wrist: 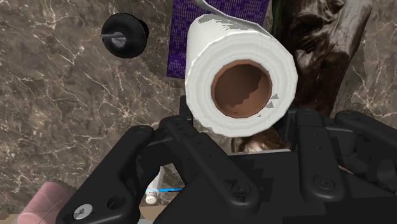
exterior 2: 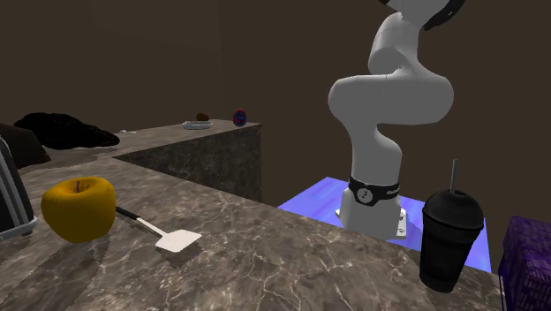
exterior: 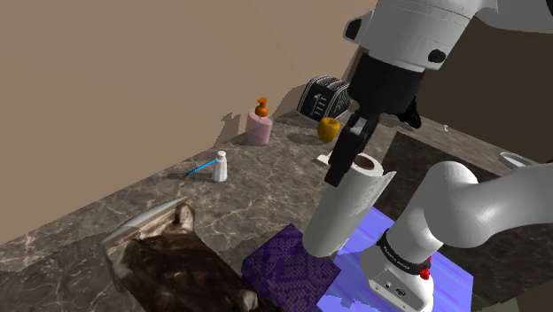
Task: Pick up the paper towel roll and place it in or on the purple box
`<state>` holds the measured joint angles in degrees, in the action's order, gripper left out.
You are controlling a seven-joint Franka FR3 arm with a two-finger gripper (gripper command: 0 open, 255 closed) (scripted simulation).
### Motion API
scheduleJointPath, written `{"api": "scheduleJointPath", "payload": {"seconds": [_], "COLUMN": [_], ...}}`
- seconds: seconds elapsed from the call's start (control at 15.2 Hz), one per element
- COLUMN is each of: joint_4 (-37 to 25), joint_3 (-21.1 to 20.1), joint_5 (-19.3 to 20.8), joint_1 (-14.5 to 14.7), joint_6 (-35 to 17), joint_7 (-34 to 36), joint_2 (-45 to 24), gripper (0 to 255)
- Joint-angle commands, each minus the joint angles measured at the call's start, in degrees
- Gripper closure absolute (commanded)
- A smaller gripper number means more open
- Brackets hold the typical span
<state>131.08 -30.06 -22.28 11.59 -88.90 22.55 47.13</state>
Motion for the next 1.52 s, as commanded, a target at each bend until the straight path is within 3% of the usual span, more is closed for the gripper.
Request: {"api": "scheduleJointPath", "payload": {"seconds": [0.0, 0.2, 0.73, 0.79, 1.12, 1.45], "joint_4": [1.6, 4.3, 4.3, 4.3, 4.3, -3.7], "joint_3": [-0.4, -1.1, -1.1, -1.1, -1.1, 0.9], "joint_5": [-0.4, -1.1, -1.1, -1.1, -1.1, 0.8], "joint_1": [0.2, 0.5, 0.5, 0.5, 0.5, -0.4], "joint_6": [-1.2, -3.5, -3.4, -3.4, -3.4, 2.9], "joint_7": [-0.1, -0.4, -0.4, -0.4, -0.4, 0.3], "joint_2": [0.4, 1.0, 1.0, 1.0, 1.0, -0.8], "gripper": [255, 255, 255, 0, 0, 0]}}
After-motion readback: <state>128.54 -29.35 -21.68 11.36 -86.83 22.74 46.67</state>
